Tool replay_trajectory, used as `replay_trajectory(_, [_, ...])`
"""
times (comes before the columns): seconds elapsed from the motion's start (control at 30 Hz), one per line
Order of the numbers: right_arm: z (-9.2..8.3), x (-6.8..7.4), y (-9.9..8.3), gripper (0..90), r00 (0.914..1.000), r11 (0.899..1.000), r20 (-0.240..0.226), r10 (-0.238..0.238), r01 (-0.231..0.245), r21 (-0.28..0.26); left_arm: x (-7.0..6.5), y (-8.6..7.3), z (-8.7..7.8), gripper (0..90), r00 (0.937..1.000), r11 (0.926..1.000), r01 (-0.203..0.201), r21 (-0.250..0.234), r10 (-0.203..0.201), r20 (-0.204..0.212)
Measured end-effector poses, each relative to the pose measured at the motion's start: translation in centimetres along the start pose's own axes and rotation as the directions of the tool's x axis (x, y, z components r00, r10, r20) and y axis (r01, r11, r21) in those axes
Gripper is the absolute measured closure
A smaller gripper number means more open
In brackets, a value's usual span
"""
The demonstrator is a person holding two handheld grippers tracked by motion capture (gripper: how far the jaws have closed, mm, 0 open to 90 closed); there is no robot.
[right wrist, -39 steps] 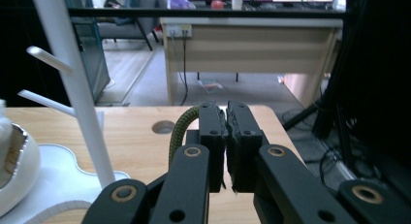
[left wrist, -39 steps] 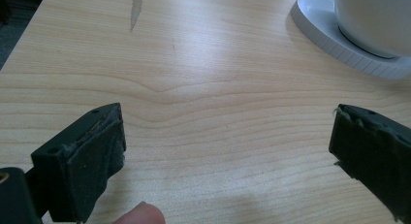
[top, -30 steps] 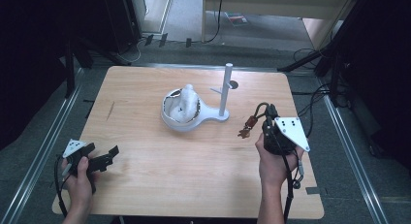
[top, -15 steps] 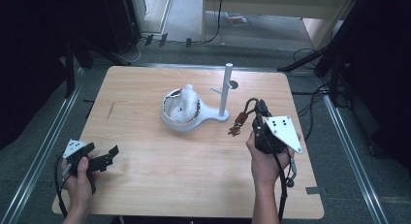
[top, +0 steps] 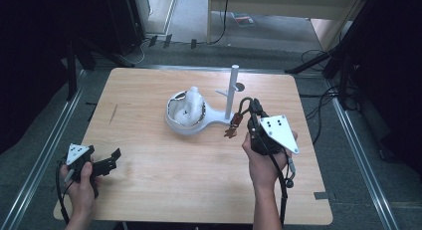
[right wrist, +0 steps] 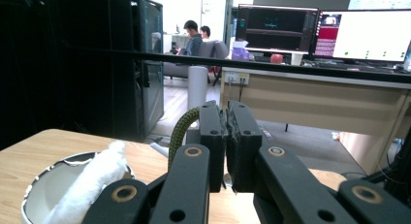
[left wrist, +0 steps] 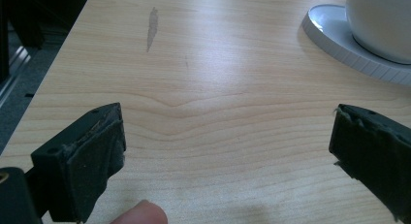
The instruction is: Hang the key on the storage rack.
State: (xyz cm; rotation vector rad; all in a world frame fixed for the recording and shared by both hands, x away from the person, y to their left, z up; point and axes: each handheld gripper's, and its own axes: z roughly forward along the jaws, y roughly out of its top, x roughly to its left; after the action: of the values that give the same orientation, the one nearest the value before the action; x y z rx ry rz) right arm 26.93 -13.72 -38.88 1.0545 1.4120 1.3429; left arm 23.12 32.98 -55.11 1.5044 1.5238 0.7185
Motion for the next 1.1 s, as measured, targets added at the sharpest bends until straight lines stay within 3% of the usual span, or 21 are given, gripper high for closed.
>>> replay_trajectory(0.33, [1.7,0.8,0.4,87.7,0.9993,1.0,-0.037,-0.01,0.01,0.011,-0.2,0.0,0.1,0.5,0.9998,0.9999,-0.012,0.002,0.012,-0.016])
replay_trajectory(0.53, [3.1,0.5,-0.2,87.7,0.9989,0.999,-0.047,-0.002,0.003,0.038,-0.1,0.1,0.2,0.5,0.9999,0.9999,-0.008,0.01,0.008,-0.013])
replay_trajectory(0.77, [5.1,-0.2,-0.8,87.7,0.9964,0.996,-0.065,0.054,-0.049,0.079,-0.1,0.1,0.2,0.4,0.9995,0.9995,-0.017,0.025,0.018,-0.026])
replay_trajectory(1.1, [6.9,-0.5,-1.2,87.7,0.9969,0.993,-0.055,0.056,-0.05,0.104,-0.2,0.1,0.2,0.4,0.9992,0.9993,-0.026,0.027,0.027,-0.029])
